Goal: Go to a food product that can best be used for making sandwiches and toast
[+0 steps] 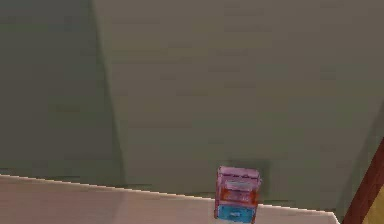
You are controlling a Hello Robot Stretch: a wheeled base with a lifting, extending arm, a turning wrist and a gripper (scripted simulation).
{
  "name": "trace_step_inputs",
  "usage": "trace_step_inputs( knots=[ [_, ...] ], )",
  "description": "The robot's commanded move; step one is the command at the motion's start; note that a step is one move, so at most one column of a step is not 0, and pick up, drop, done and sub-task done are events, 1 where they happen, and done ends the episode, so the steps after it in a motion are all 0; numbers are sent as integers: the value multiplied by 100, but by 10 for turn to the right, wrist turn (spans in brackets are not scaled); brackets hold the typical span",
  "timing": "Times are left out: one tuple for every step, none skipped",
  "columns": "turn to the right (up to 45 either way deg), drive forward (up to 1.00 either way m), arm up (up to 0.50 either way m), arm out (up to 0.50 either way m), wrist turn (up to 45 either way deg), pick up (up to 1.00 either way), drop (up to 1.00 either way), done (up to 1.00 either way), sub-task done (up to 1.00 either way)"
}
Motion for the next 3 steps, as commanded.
trace_step_inputs(
  knots=[
    [60,0,0,0,0,0,0,0,0],
    [0,15,0,0,0,0,0,0,0],
    [-450,0,0,0,0,0,0,0,0]
  ],
)
